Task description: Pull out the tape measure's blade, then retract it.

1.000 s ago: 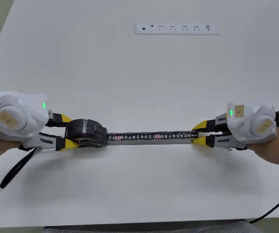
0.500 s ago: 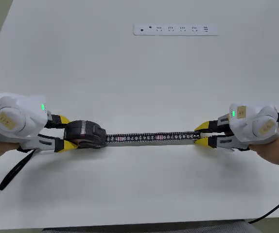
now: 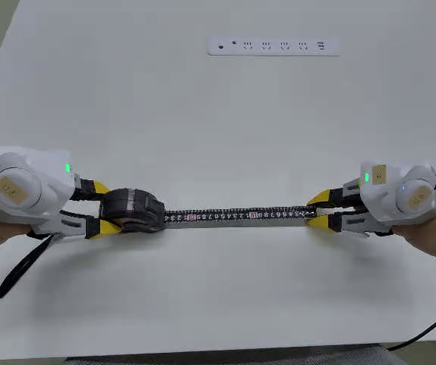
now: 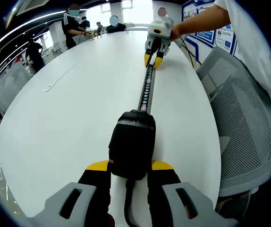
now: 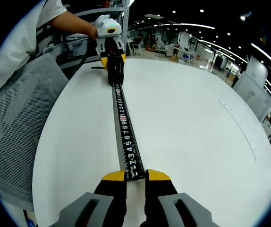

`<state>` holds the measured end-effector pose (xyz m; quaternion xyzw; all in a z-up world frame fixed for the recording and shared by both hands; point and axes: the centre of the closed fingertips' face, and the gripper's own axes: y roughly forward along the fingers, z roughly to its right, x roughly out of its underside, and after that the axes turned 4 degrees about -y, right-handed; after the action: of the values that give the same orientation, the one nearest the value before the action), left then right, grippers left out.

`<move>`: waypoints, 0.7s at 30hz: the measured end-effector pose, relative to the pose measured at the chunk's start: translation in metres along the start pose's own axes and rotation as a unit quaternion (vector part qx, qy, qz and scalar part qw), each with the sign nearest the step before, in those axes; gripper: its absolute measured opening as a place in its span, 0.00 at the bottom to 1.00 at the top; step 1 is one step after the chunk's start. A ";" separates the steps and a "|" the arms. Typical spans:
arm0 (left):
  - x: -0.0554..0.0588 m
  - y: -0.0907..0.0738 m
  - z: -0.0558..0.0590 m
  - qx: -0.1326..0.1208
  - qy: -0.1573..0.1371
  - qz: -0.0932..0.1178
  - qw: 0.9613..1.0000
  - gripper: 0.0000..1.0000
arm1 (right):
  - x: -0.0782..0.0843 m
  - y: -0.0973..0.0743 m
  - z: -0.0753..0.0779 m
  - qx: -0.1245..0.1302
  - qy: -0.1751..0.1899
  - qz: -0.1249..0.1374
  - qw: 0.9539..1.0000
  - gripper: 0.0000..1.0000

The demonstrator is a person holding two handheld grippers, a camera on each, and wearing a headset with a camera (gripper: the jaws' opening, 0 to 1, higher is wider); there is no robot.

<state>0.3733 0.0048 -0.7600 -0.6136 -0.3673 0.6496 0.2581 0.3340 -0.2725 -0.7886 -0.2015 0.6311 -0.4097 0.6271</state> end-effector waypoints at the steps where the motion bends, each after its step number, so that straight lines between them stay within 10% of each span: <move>1: 0.000 0.000 0.000 0.000 0.001 0.000 1.000 0.24 | 0.000 0.000 0.000 0.000 0.001 -0.001 1.000 0.10; 21: 0.001 -0.003 -0.002 -0.006 -0.006 0.001 1.000 0.32 | 0.000 -0.002 -0.001 0.005 0.031 0.003 1.000 0.19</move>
<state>0.3749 0.0077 -0.7584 -0.6115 -0.3722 0.6515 0.2512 0.3329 -0.2732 -0.7872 -0.1841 0.6487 -0.4168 0.6096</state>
